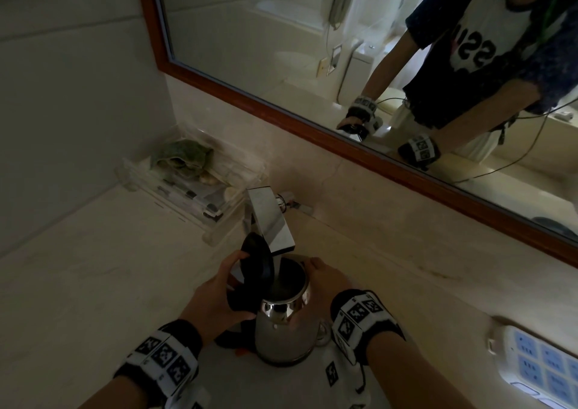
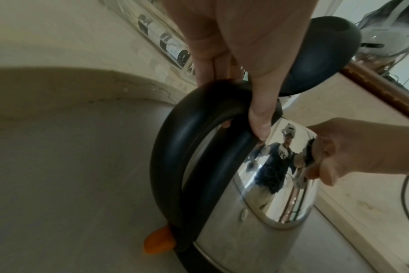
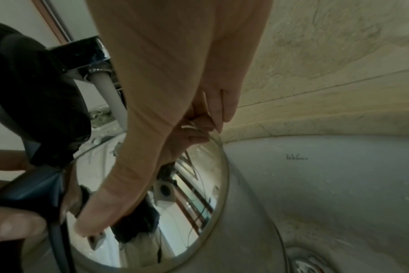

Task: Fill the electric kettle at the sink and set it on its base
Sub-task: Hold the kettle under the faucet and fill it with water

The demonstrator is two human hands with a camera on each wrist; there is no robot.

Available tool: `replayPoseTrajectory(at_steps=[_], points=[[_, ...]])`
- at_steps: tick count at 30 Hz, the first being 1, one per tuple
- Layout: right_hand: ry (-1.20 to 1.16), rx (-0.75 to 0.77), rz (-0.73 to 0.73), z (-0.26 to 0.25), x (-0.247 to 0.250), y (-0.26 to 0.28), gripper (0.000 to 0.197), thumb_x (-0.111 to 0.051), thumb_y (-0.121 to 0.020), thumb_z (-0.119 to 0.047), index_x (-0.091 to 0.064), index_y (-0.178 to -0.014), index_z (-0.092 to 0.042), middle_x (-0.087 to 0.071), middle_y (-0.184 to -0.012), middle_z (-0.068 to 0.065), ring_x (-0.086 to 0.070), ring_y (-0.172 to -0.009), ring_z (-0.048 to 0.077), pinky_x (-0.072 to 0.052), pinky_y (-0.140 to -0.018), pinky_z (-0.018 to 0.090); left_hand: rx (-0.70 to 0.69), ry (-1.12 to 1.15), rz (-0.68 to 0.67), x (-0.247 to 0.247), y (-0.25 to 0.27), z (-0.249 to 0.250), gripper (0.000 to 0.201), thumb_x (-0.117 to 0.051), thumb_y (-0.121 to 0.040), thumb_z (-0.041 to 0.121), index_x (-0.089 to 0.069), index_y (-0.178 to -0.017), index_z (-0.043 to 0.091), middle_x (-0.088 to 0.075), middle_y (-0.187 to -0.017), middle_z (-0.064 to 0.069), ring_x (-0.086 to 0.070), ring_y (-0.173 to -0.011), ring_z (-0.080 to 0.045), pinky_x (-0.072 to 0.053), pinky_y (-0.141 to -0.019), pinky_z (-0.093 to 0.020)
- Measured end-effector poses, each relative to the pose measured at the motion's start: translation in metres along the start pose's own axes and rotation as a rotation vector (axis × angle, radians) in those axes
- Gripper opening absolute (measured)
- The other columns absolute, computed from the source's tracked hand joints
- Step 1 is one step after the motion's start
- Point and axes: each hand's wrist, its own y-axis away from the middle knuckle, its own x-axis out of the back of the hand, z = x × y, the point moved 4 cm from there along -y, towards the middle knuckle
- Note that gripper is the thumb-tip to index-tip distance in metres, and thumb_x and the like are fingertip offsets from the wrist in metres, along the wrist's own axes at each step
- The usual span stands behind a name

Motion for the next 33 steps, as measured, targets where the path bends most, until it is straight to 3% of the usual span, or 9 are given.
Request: replayPoseTrajectory(at_steps=[5, 11, 16, 22, 28, 33], points=[[-0.004, 0.004, 0.01, -0.0004, -0.0001, 0.0007, 0.105, -0.082, -0.063, -0.042, -0.023, -0.148, -0.023, -0.032, -0.149, 0.002, -0.041, -0.132, 0.026, -0.038, -0.106, 0.035, -0.006, 0.006, 0.001, 0.0009, 0.0011, 0.0022, 0.092, -0.082, -0.06, 0.014, -0.015, -0.108, 0.056, -0.049, -0.087, 0.019, -0.055, -0.08, -0.009, -0.042, -0.076, -0.024], [0.021, 0.002, 0.0, -0.0012, -0.0007, 0.003, 0.099, -0.079, -0.07, -0.039, -0.021, -0.149, -0.021, -0.029, -0.15, 0.004, -0.041, -0.132, 0.028, -0.04, -0.106, 0.037, -0.008, -0.008, -0.006, 0.0014, 0.0034, 0.0047, 0.089, -0.08, -0.063, 0.014, -0.016, -0.111, 0.051, -0.049, -0.085, 0.017, -0.056, -0.084, -0.015, -0.043, -0.076, -0.025], [0.035, 0.007, -0.019, -0.0037, -0.0027, 0.0058, 0.093, -0.076, -0.074, -0.04, -0.025, -0.148, -0.017, -0.027, -0.152, 0.006, -0.036, -0.136, 0.027, -0.035, -0.11, 0.036, -0.015, -0.018, 0.009, 0.0011, 0.0042, 0.0044, 0.086, -0.079, -0.064, 0.015, -0.017, -0.109, 0.055, -0.05, -0.087, 0.012, -0.057, -0.086, -0.016, -0.043, -0.078, -0.025], [0.001, -0.006, -0.009, -0.004, -0.0048, 0.0086, 0.1, -0.076, -0.073, -0.043, -0.017, -0.149, -0.018, -0.026, -0.152, 0.008, -0.036, -0.137, 0.029, -0.035, -0.111, 0.037, -0.034, -0.022, 0.0, 0.003, 0.0051, 0.0068, 0.088, -0.078, -0.064, 0.014, -0.015, -0.113, 0.05, -0.048, -0.083, 0.021, -0.053, -0.075, -0.006, -0.039, -0.064, -0.011], [0.007, -0.031, -0.002, -0.0038, -0.0041, 0.0052, 0.103, -0.078, -0.068, -0.046, -0.02, -0.148, -0.017, -0.031, -0.15, 0.008, -0.04, -0.134, 0.029, -0.039, -0.109, 0.038, -0.028, -0.02, -0.025, 0.0055, 0.004, 0.0092, 0.092, -0.079, -0.065, 0.016, -0.01, -0.117, 0.046, -0.045, -0.084, 0.023, -0.051, -0.082, -0.01, -0.038, -0.072, -0.017], [0.031, -0.029, -0.028, -0.0031, -0.002, 0.0041, 0.107, -0.079, -0.068, -0.047, -0.016, -0.15, -0.016, -0.025, -0.154, 0.008, -0.034, -0.139, 0.029, -0.033, -0.112, 0.038, -0.01, -0.021, -0.025, 0.0062, 0.0035, 0.0079, 0.098, -0.08, -0.063, 0.014, -0.009, -0.124, 0.044, -0.045, -0.086, 0.018, -0.05, -0.086, -0.011, -0.038, -0.078, -0.021]])
